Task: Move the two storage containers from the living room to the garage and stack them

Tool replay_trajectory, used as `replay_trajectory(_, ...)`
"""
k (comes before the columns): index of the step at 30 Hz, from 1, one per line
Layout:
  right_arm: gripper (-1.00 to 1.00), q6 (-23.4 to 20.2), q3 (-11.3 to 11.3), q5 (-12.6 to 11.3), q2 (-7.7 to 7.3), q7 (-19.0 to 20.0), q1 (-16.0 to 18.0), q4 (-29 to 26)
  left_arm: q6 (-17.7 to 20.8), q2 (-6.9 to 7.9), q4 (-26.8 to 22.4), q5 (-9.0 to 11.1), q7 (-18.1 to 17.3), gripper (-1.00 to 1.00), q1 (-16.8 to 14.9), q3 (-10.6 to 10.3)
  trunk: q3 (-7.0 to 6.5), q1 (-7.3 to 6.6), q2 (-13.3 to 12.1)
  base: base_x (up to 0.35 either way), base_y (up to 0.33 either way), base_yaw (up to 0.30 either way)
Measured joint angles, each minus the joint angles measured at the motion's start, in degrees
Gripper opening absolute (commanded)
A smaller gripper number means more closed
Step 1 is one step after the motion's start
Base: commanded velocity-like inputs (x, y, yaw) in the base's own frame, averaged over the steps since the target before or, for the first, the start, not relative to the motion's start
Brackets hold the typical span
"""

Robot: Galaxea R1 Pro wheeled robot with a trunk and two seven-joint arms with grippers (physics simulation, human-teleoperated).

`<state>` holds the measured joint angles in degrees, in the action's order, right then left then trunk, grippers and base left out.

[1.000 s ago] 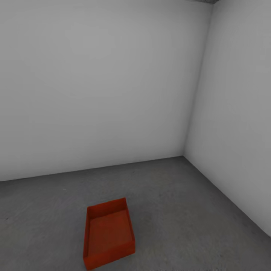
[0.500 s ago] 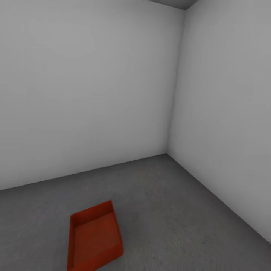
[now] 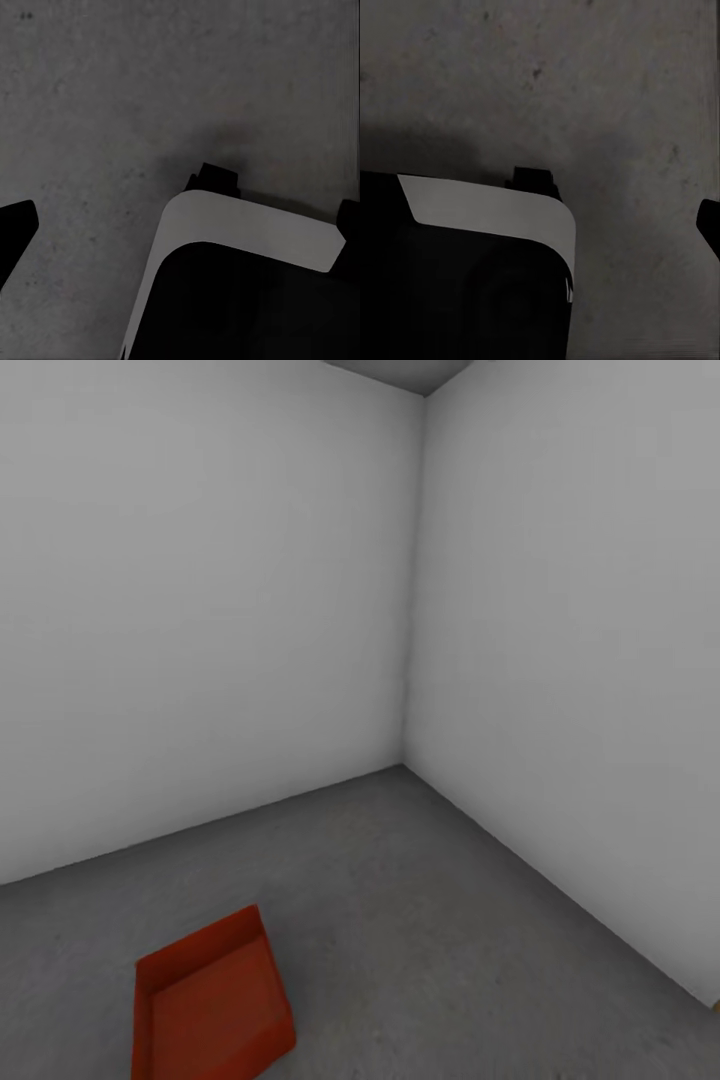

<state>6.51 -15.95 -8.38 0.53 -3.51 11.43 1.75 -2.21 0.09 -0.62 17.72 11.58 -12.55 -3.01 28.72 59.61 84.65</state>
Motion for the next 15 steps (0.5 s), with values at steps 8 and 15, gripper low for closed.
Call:
replay_trajectory(8, 1.00, -0.1, 0.0, 0.0, -0.20, 0.0, 0.0, 0.0, 0.0, 0.00, 0.0, 0.0, 0.0, 1.00, 0.0, 0.0, -0.05, 0.00, 0.0, 0.000, 0.000, -0.296)
replay_trajectory(15, 1.00, 0.0, 0.0, 0.0, -0.21, 0.0, 0.0, 0.0, 0.0, 0.00, 0.0, 0.0, 0.0, 1.00, 0.0, 0.0, -0.06, 0.00, 0.0, 0.000, 0.000, -0.296)
